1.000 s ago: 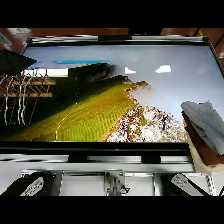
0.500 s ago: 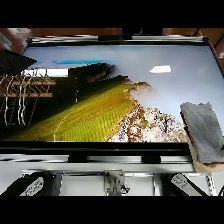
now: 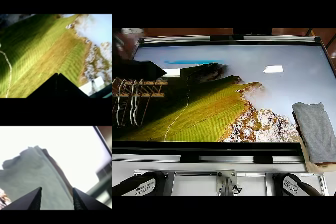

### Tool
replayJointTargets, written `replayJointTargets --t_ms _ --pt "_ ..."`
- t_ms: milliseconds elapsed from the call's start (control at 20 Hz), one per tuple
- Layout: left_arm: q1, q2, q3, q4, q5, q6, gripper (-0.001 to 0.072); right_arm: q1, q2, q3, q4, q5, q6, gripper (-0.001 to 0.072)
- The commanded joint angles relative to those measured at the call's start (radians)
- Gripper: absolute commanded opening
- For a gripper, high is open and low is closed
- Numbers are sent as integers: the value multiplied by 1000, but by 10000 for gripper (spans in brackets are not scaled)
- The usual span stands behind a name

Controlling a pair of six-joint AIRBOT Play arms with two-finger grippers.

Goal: Fold the shirts.

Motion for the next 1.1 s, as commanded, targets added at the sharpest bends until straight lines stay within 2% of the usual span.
replayJointTargets --t_ms 0,50,100,150,200,300,1050 --pt "-187 -163 31 496 -125 -158 28 370 -85 55 36 -21 79 585" --pt "-247 -221 58 613 -231 -166 31 437 -136 55 47 71 82 586" --pt "-290 -269 77 662 -292 -166 138 484 -190 55 74 158 79 585" --pt "-317 -299 79 642 -294 -179 417 509 -233 55 110 226 78 585" --pt "-334 -316 79 605 -281 -187 492 519 -262 55 142 275 78 586" --pt "-349 -332 79 576 -263 -188 492 523 -289 55 165 319 79 585" --pt "-340 -333 79 576 -233 -188 478 522 -288 55 154 319 79 585"
